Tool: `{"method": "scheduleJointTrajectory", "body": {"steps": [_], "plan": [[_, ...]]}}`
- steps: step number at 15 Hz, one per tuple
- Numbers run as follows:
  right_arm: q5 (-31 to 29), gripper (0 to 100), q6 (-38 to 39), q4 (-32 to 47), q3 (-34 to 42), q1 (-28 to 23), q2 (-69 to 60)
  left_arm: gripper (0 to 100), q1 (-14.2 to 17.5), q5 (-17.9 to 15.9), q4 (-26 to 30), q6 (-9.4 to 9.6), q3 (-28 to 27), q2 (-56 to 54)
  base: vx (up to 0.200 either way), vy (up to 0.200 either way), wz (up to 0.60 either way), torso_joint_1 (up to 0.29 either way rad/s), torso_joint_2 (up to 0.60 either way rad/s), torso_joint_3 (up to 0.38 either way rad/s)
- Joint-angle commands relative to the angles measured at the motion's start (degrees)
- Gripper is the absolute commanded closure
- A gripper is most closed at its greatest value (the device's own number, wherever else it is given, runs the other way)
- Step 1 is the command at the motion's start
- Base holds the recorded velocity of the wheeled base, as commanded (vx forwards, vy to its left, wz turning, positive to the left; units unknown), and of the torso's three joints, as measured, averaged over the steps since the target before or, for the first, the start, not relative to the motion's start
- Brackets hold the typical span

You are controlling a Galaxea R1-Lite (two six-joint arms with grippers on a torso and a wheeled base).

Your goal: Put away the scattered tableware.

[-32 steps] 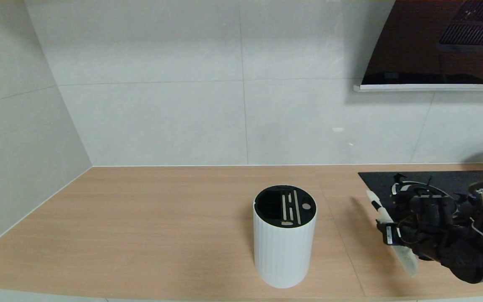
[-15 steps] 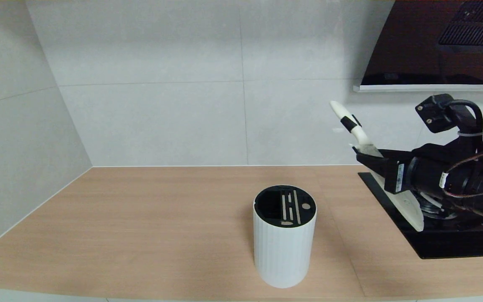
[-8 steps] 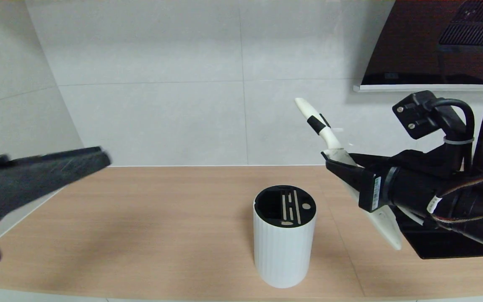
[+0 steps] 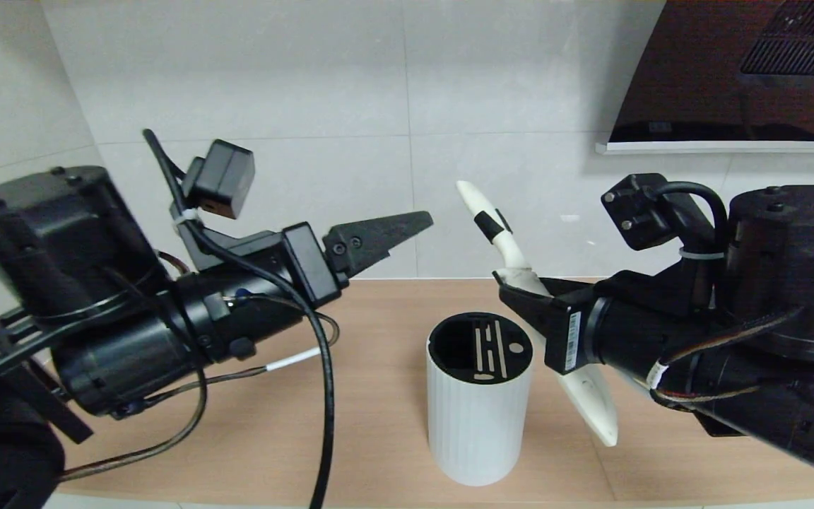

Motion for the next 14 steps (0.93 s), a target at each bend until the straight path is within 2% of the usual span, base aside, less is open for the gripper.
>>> {"method": "scheduleJointTrajectory", "body": {"steps": [1,3,7,9,14], "plan": [[0.08,100,0.57,-0.32,-0.45,1.99,1.76,0,-1.67,0.99,-0.17,-0.07,-0.78,4.49,0.0,0.0,0.0,0.0,0.0,0.0],[0.08,100,0.74,-2.69,-0.1,3.57,3.25,0,-2.46,2.31,-0.17,-0.78,-1.48,5.72,0.0,0.0,0.0,0.0,0.0,0.0],[0.08,100,1.1,-4.63,0.69,6.29,4.48,0,-2.55,5.65,-1.49,-0.78,-3.33,8.98,0.0,0.0,0.0,0.0,0.0,0.0],[0.08,100,1.18,-4.71,0.96,6.91,4.57,0,-2.64,5.92,-3.78,-0.78,-2.98,9.59,0.0,0.0,0.0,0.0,0.0,0.0],[0.16,100,1.18,-4.71,1.13,7.52,4.48,0,-3.25,6.0,-3.87,-0.78,-2.98,9.77,0.0,0.0,0.0,0.0,0.0,0.0]]}}
